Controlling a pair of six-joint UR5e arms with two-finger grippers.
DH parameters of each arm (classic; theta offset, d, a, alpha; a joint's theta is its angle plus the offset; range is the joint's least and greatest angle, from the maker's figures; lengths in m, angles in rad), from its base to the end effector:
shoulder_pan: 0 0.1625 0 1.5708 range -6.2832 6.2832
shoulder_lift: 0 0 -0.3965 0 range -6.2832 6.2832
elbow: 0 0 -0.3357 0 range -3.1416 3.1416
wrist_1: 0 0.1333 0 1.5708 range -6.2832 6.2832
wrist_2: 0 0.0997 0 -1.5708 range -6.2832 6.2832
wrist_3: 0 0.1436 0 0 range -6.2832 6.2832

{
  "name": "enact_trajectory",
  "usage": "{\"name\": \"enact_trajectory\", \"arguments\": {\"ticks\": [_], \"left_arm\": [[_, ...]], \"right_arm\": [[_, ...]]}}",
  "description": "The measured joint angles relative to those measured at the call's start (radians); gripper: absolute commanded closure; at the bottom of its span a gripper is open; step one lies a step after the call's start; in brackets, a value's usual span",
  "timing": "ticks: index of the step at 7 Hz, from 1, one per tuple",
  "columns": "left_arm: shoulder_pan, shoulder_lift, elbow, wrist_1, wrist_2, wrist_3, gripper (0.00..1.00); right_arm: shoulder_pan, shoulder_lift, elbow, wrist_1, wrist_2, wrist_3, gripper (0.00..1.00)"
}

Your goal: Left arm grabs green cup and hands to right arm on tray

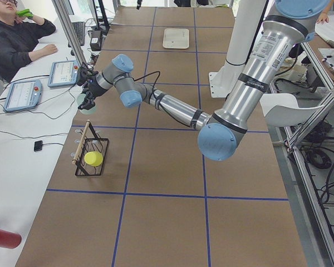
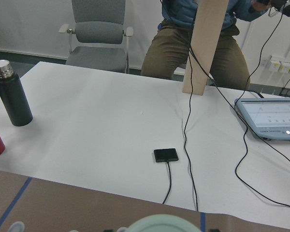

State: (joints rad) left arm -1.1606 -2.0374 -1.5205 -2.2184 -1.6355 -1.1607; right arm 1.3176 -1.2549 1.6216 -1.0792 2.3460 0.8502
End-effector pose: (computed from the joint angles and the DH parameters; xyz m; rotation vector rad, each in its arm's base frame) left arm 0.1491 -0.6539 0.3633 0.7246 0.8090 -0.6427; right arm -0.1134 -0.5691 0.4106 0.3115 -1.0415 0.2048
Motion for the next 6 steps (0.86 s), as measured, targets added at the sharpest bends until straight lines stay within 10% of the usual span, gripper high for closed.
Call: {"name": "enact_trajectory", "arguments": {"ticks": [6], "left_arm": [[0.207,-0.070,-0.141,-0.039,-0.021,-0.605,0.60]], "right_arm": [[-0.265,0.168,0.010,0.403,-0.054,0.746,0.01]]}}
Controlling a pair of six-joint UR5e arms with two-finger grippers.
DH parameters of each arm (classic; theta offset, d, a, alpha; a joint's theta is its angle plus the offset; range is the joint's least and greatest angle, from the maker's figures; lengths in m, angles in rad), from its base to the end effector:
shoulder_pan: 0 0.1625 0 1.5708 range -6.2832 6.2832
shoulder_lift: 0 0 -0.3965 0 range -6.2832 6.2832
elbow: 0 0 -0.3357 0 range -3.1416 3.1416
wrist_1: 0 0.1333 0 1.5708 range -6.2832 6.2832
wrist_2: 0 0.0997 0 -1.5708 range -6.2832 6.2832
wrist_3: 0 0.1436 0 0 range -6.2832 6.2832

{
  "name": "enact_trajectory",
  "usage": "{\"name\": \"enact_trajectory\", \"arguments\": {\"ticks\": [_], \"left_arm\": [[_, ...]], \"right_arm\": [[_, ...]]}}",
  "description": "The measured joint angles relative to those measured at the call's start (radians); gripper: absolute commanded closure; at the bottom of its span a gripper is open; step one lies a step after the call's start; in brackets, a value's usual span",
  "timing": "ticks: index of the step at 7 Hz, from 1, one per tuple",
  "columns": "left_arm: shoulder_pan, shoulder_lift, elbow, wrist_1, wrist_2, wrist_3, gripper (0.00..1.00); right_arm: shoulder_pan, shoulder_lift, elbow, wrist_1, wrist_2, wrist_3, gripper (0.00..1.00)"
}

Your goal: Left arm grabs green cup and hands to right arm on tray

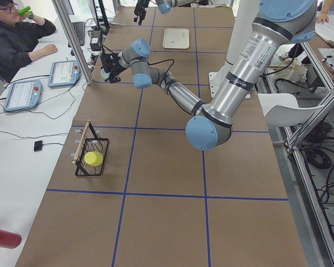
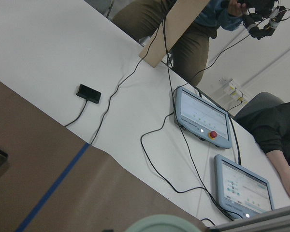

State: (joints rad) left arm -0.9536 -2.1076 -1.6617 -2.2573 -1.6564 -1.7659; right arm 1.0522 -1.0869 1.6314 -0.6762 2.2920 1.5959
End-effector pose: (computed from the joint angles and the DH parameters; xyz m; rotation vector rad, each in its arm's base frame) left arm 0.2706 -0.5905 0.2460 0.4369 1.3017 -0.9162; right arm -0.2598 -0.5329 0.2549 0.1585 -1.4735 0.3563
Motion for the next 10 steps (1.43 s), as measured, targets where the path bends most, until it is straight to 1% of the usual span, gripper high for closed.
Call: {"name": "enact_trajectory", "arguments": {"ticks": [1,3,5,6,7,8,10], "left_arm": [[0.015,-0.001,-0.026,-0.024,-0.039,-0.123,0.60],[0.022,-0.002,-0.053,-0.125,-0.163,-0.346,0.59],[0.022,-0.009,-0.080,-0.172,-0.330,-0.482,0.52],[0.022,-0.011,-0.094,-0.179,-0.405,-0.525,0.52],[0.022,-0.012,-0.111,-0.184,-0.459,-0.592,0.53],[0.022,-0.012,-0.135,-0.187,-0.487,-0.670,0.55],[0.022,-0.012,-0.195,-0.189,-0.502,-0.811,0.57]], "right_arm": [[-0.035,0.015,0.002,0.068,-0.001,0.050,0.01],[-0.092,0.028,0.031,0.173,0.003,0.116,0.01],[-0.151,0.046,0.098,0.205,0.003,0.139,0.02],[-0.178,0.050,0.128,0.219,-0.001,0.140,0.02],[-0.203,0.050,0.144,0.256,-0.019,0.140,0.02],[-0.227,0.051,0.150,0.299,-0.051,0.141,0.02],[-0.249,0.051,0.154,0.365,-0.101,0.141,0.04]]}}
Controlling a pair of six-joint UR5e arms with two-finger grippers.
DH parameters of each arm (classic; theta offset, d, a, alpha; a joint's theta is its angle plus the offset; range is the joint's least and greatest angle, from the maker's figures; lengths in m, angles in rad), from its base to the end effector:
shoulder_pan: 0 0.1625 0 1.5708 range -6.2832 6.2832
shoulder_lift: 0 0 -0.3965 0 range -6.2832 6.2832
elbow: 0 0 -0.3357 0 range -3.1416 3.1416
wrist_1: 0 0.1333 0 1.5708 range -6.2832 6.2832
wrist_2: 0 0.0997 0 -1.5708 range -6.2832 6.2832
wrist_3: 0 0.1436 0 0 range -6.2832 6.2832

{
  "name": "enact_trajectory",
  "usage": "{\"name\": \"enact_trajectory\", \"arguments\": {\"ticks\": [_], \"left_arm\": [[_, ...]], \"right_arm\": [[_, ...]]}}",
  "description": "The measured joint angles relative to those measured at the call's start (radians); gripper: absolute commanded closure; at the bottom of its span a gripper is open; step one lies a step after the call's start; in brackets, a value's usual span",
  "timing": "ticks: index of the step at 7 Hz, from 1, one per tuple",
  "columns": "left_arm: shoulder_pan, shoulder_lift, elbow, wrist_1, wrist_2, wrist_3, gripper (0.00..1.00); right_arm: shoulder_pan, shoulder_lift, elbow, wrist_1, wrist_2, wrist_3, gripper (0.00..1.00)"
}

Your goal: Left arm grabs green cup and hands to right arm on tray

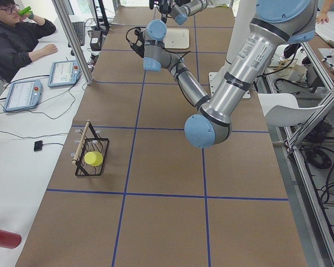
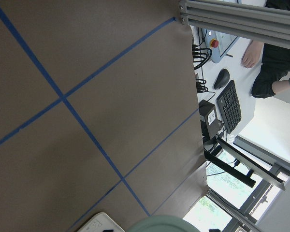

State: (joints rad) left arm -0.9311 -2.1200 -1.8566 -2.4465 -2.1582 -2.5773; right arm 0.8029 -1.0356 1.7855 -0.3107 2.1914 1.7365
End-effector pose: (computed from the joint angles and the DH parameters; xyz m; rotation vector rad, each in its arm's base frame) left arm 0.2773 -0.4627 0.1364 -0.5168 1.7023 -0.9377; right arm -0.3193 -0.4023 0.1348 0.2260 -1.9108 0.0224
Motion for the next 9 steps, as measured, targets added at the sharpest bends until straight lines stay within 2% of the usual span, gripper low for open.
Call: {"name": "enact_trajectory", "arguments": {"ticks": [2,5,9], "left_arm": [[0.002,0.003,-0.045,-0.001,-0.005,-0.100,0.57],[0.027,0.000,-0.061,-0.009,0.000,-0.220,0.57],[0.065,-0.023,-0.062,-0.025,0.004,-0.276,0.57]], "right_arm": [[-0.008,0.004,0.005,0.023,-0.040,-0.002,0.13],[-0.053,0.010,0.008,0.089,-0.165,-0.002,0.15],[-0.062,0.010,0.007,0.104,-0.192,-0.007,0.20]]}}
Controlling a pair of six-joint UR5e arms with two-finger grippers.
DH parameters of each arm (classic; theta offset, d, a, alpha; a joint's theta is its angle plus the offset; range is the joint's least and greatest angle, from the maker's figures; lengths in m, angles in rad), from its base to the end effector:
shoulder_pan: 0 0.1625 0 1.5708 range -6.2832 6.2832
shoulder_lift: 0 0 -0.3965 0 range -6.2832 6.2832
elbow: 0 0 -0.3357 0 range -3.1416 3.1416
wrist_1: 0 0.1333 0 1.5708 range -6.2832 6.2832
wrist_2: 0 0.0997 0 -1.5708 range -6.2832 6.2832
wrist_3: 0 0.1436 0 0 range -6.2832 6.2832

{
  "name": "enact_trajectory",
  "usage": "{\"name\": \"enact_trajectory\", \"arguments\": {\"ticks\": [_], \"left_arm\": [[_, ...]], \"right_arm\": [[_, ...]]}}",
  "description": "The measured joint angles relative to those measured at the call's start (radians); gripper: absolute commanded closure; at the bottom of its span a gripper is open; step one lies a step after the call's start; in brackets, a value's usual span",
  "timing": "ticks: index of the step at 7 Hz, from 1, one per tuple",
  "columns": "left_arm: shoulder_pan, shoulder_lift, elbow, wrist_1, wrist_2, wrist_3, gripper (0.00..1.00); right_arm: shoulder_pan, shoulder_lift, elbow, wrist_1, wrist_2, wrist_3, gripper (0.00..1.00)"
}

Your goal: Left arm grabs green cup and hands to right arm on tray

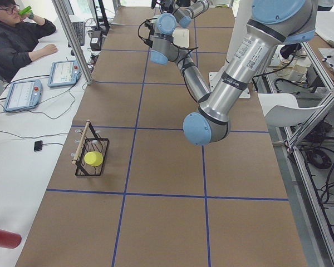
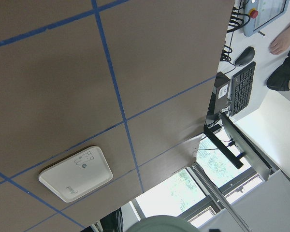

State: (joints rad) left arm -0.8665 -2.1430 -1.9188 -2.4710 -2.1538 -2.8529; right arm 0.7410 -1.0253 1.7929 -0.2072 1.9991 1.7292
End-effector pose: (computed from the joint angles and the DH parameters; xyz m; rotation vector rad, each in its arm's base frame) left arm 0.2886 -0.4234 0.1025 -0.8018 1.7171 -0.9972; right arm -0.3228 -0.3952 0.1145 0.3546 -2.0462 0.0919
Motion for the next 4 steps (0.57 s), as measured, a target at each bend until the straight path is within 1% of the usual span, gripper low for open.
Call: {"name": "enact_trajectory", "arguments": {"ticks": [4], "left_arm": [[0.002,-0.001,0.001,0.001,0.000,-0.002,0.57]], "right_arm": [[-0.009,-0.004,-0.003,0.000,0.001,-0.004,0.22]]}}
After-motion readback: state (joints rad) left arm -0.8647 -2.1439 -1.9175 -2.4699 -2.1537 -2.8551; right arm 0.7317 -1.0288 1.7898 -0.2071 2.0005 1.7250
